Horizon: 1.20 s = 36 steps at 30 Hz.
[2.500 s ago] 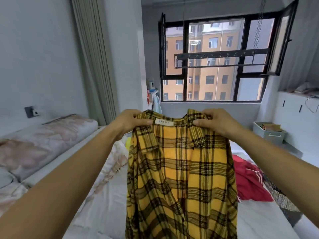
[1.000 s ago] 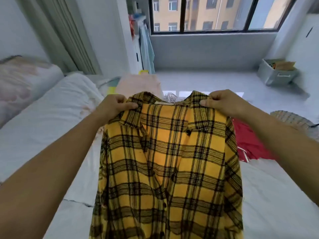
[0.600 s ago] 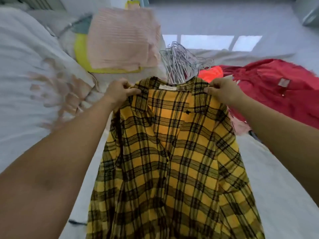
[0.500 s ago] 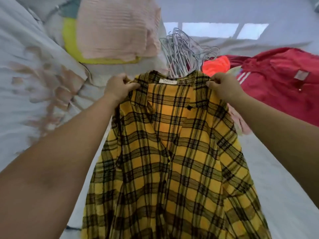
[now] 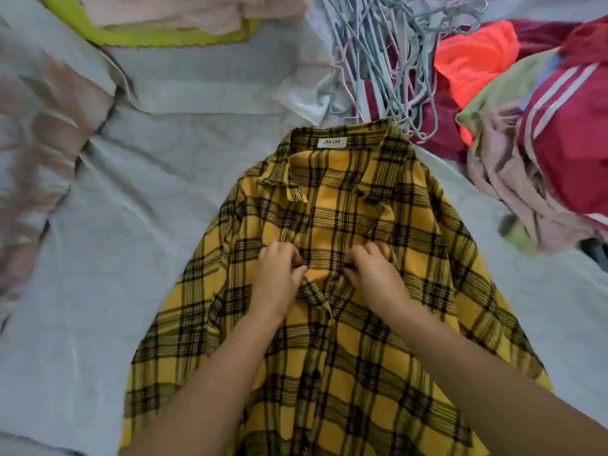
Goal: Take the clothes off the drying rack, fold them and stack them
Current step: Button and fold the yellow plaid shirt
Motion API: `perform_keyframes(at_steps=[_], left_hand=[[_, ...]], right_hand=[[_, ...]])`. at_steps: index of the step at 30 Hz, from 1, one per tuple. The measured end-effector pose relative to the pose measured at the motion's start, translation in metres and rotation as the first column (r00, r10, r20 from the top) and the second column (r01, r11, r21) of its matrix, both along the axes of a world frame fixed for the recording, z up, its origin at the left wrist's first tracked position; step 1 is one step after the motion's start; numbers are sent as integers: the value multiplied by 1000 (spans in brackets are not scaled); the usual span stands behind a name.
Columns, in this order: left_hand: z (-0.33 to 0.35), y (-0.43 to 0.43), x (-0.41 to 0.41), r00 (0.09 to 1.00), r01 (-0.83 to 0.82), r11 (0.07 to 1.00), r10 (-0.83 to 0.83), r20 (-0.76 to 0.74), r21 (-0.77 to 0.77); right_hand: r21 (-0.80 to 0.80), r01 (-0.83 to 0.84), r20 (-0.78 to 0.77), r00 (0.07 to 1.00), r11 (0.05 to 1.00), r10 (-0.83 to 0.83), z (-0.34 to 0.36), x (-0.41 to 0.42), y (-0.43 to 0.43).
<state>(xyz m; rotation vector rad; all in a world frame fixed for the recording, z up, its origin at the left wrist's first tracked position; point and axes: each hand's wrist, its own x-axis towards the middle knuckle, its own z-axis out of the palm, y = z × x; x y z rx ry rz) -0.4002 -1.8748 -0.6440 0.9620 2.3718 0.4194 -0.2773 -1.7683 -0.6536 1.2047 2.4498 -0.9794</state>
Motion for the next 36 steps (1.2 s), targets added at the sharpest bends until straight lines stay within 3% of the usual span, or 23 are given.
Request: perform_keyframes(at_steps=[3,8,11,13,15,18,20,22,27,36], left_hand=[[-3,-3,13,999,-27,995,30,29,-100],[-6,9,14,971,-224,940,238,26,-257],[-3,5,10,929,-288,920,336,156,-266],[3,-1,6,823,-420,879,473,314,-224],[7,-7,5,603,-619,767,604,522,-173],[15,-8,10,357,-747,633,640,680,-202],[20,-4,16,269,-788,583,617,740,-200],[26,0,19,318,-792,596,590,742,-134],[36,6,17,602,-665,746,515,611,26],[41,14,19,627,-606,796,483,611,-7]], right_hand=[[-3,79,13,997,997,-79,-3,5,-1],[-81,158,-26,987,984,-161,-4,4,-2],[-57,106,5,994,993,-106,-1,-3,0],[-41,88,7,996,995,-88,1,-3,1],[-80,113,-32,993,990,-116,5,-2,-1],[-194,184,-127,969,963,-211,18,-5,-6],[-249,213,-184,947,945,-262,27,-12,-9],[-282,210,-224,935,936,-277,33,-19,-12],[-265,197,-268,925,944,-269,42,-27,-19],[-338,285,-263,886,897,-381,44,-21,-18]])
